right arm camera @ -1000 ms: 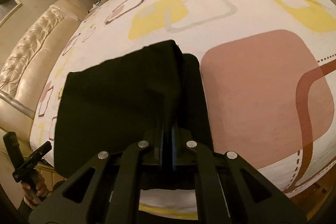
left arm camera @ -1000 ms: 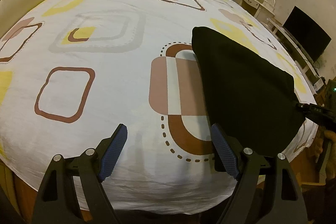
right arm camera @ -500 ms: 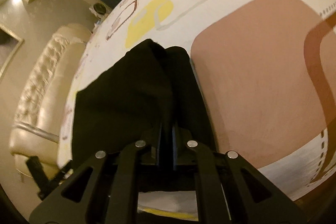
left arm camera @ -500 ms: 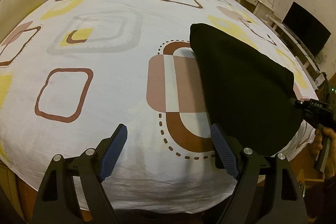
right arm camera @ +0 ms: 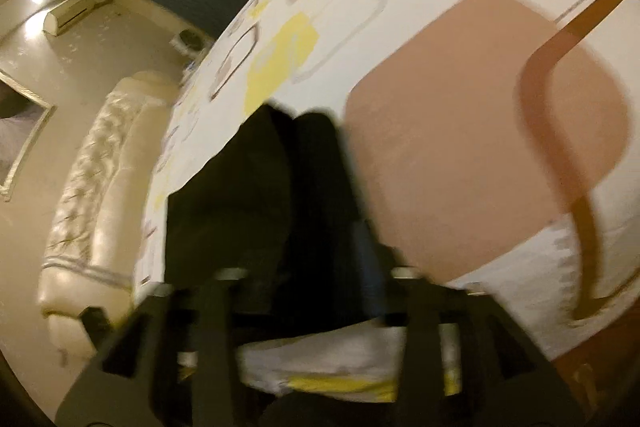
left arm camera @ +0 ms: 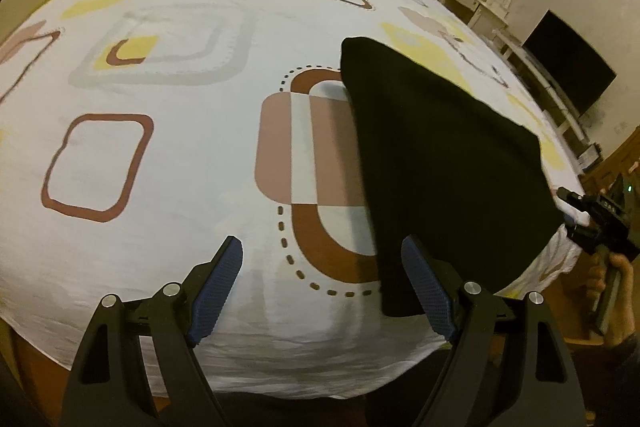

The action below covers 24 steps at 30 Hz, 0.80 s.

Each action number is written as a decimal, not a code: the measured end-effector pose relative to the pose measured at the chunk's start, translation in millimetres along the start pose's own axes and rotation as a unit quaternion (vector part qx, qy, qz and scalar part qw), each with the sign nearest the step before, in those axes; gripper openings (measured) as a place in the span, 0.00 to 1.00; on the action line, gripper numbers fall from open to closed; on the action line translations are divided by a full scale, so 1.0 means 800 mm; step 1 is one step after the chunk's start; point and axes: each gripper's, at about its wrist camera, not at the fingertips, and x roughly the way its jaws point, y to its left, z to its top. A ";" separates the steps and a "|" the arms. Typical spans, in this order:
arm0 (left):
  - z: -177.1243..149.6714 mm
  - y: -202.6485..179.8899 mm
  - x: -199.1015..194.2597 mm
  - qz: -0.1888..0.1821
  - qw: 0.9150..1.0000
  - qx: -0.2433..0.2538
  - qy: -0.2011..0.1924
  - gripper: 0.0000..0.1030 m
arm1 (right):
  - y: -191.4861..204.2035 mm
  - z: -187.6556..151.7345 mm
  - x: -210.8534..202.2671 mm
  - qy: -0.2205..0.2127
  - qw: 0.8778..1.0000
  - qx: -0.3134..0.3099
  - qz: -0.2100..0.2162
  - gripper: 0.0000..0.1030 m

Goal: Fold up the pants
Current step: 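Grasp the pants end with the left gripper while the right gripper holds it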

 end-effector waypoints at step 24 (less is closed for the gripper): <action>0.002 0.003 0.028 -0.114 0.990 -0.070 0.042 0.81 | -0.017 -0.028 0.039 0.077 0.993 0.027 0.086 0.74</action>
